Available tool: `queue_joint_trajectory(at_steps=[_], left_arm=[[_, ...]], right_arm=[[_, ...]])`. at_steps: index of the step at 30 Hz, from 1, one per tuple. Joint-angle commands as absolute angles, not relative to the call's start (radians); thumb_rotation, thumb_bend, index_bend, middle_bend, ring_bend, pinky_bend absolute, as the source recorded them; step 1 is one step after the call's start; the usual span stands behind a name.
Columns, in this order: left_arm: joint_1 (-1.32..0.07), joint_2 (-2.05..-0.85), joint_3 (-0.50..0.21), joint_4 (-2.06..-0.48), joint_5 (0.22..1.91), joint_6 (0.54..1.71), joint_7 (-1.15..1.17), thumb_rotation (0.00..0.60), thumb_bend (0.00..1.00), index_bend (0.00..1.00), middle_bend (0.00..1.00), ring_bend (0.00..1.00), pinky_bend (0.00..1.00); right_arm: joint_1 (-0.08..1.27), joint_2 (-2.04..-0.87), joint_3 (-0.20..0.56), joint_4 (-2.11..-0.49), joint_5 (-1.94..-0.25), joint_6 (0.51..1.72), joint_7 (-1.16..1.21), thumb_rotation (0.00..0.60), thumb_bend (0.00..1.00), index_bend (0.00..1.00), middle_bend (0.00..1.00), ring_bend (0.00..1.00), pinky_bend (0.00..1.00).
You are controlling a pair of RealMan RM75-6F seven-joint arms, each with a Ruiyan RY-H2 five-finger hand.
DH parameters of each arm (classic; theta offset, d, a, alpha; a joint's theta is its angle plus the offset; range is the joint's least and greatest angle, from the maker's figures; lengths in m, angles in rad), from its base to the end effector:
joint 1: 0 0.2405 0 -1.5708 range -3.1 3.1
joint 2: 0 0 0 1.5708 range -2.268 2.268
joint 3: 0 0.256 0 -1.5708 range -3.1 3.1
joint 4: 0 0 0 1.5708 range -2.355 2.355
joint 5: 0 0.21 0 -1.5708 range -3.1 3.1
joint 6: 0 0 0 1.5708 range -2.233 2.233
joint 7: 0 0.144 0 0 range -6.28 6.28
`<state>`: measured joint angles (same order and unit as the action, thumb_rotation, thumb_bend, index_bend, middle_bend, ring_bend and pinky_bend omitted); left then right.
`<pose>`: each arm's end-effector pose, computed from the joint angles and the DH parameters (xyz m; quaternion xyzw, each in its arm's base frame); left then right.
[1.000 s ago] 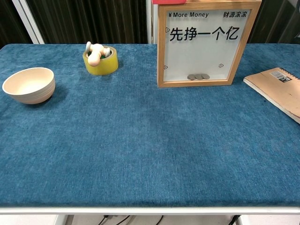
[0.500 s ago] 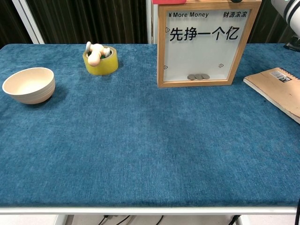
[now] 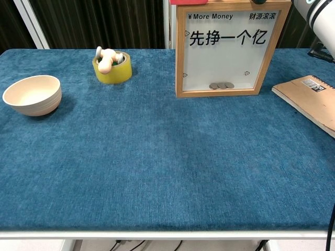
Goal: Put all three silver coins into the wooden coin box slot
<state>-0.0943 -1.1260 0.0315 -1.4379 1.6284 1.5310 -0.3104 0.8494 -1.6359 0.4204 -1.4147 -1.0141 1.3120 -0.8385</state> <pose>-0.3295 0.1686 0.1614 -0.6109 -0.4164 -0.4367 0.5126 -0.0826 -0.4009 0.0530 0.6232 -0.2028 0.4071 0.6362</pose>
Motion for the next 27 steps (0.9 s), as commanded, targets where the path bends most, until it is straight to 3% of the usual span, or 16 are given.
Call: queue_joint_trajectory(at_steps=[1, 24, 25, 27], left_arm=[[-0.093, -1.127, 0.032, -1.434, 1.629, 1.534, -0.315, 0.600, 0.00, 0.03, 0.00, 0.00, 0.00], [-0.088, -1.129, 0.030, -1.415, 1.625, 1.541, -0.340, 0.600, 0.00, 0.03, 0.00, 0.00, 0.00], [-0.088, -1.129, 0.030, -1.414, 1.624, 1.540, -0.339, 0.600, 0.00, 0.03, 0.00, 0.00, 0.00], [-0.088, -1.130, 0.030, -1.414, 1.624, 1.538, -0.338, 0.600, 0.00, 0.03, 0.00, 0.00, 0.00]], right_arm=[[0.855, -1.640, 0.418, -1.410, -1.015, 1.316, -0.844, 0.600, 0.46, 0.67, 0.03, 0.00, 0.00], [0.871, -1.663, 0.400, -1.377, -0.990, 1.328, -0.856, 0.600, 0.45, 0.67, 0.02, 0.00, 0.00], [0.870, -1.661, 0.398, -1.378, -0.990, 1.326, -0.855, 0.600, 0.45, 0.65, 0.02, 0.00, 0.00], [0.869, -1.655, 0.395, -1.384, -0.985, 1.319, -0.857, 0.600, 0.45, 0.53, 0.01, 0.00, 0.00]])
